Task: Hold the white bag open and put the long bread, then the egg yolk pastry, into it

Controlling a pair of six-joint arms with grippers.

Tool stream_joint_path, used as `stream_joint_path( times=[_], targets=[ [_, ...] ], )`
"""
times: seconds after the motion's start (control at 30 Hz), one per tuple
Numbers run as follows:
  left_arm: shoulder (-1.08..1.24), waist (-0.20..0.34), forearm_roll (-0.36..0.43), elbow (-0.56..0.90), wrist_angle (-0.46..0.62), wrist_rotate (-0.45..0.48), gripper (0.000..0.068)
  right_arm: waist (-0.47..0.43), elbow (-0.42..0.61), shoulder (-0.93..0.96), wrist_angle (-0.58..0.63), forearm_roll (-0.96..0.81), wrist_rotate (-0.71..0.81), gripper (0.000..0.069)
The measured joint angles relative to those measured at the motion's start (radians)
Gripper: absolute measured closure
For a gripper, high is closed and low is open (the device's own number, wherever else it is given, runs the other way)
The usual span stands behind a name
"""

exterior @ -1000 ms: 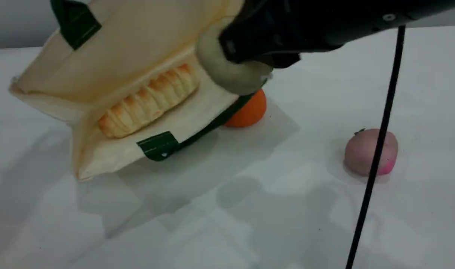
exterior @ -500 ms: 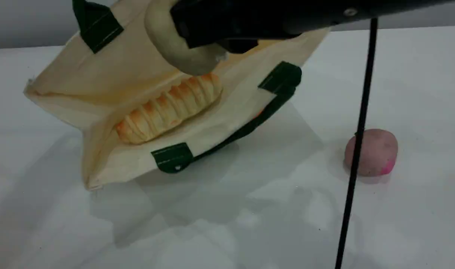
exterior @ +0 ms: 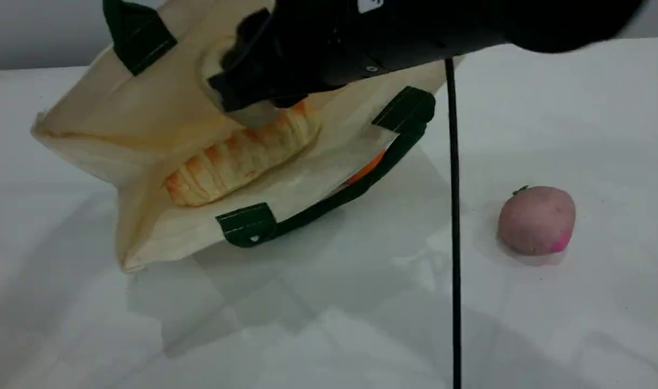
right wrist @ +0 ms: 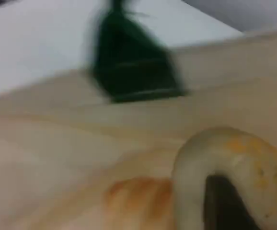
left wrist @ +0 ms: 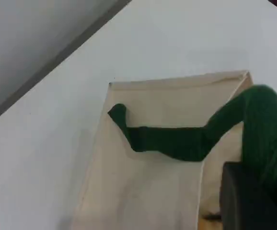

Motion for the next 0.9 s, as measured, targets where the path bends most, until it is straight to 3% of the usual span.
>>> stream_joint_path(
  times=[0.3,0.5,0.57,0.77,0.9],
  targets=[
    [0.0,0.0,-0.001,0.0,-0.001,-0.001,0.0601,-0.163,-0.101,0.065,0.085,0.0,-0.004,0.0503],
    [0.0,0.0,0.0,0.0,-0.001,0.004,0.0601,-0.173,-0.101,0.065,0.105,-0.001,-0.004,0.0494],
    [0.0,0.0,0.001,0.0,-0.001,0.004,0.0601,-0.173,-0.101,0.065,0.129,-0.001,-0.004,0.0444],
    [0.0,0.0,0.007,0.0,0.0,0.005,0.0601,-0.173,-0.101,0.054,0.175,0.001,0.057,0.0164],
    [0.0,0.0,0.007,0.0,0.0,0.006,0.0601,-0.173,-0.101,0.023,0.226,0.001,0.06,0.0093]
  ],
)
